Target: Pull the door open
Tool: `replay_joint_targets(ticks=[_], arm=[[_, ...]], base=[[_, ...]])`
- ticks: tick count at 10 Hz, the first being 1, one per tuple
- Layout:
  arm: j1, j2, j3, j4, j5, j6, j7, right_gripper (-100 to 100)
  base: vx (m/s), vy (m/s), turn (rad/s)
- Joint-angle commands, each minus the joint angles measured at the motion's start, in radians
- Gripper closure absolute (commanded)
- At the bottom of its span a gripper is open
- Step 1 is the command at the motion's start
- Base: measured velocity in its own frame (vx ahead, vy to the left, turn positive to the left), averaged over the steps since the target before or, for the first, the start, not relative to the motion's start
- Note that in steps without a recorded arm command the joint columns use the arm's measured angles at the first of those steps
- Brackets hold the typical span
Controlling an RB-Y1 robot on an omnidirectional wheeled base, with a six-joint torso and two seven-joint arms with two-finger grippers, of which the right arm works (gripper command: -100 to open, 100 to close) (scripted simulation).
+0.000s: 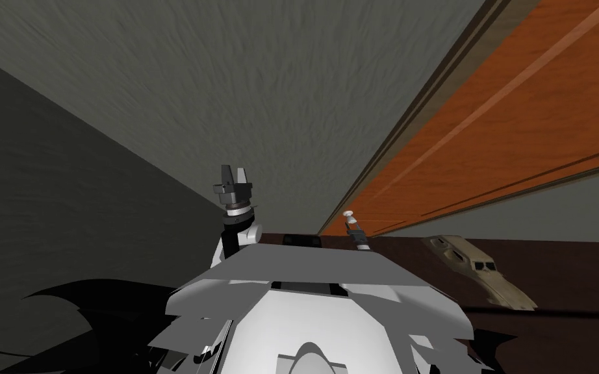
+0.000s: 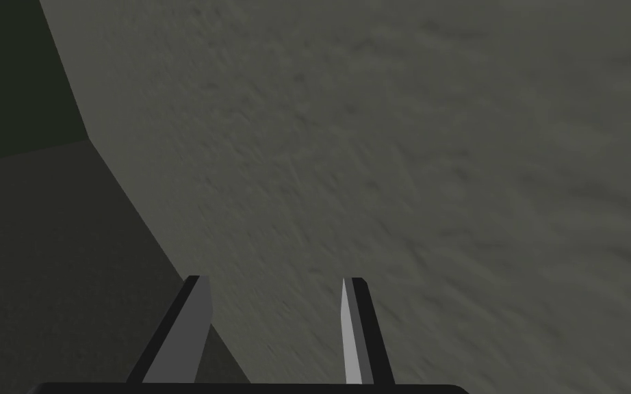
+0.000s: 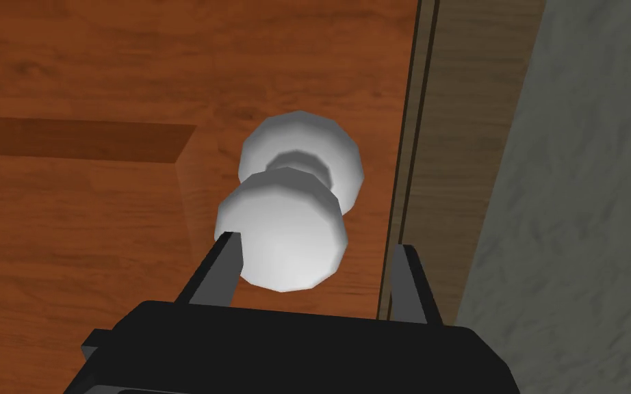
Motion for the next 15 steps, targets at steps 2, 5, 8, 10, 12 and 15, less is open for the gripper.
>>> replay_joint_targets(ticks=[2, 5, 8, 10, 12, 15], arm=[[-0.003, 0.001, 0.002, -0.002, 0.001, 0.002, 0.0, 100], [-0.003, 0.001, 0.002, -0.002, 0.001, 0.002, 0.0, 100], [0.027, -0.009, 0.001, -0.016, 0.004, -0.031, 0.002, -100], [0.044, -0.015, 0.003, -0.026, 0.006, -0.053, 0.004, -100], [0.034, -0.012, -0.006, -0.019, 0.002, -0.043, 0.005, -100], [0.021, -0.01, -0.019, -0.007, -0.003, -0.039, 0.008, -100]], base=[[-0.01, -0.007, 0.0], [0.0, 0.0, 0.0], [-0.171, -0.021, -0.044], [-0.181, -0.017, -0.049], [-0.008, -0.006, 0.035], [0.166, 0.012, 0.061]])
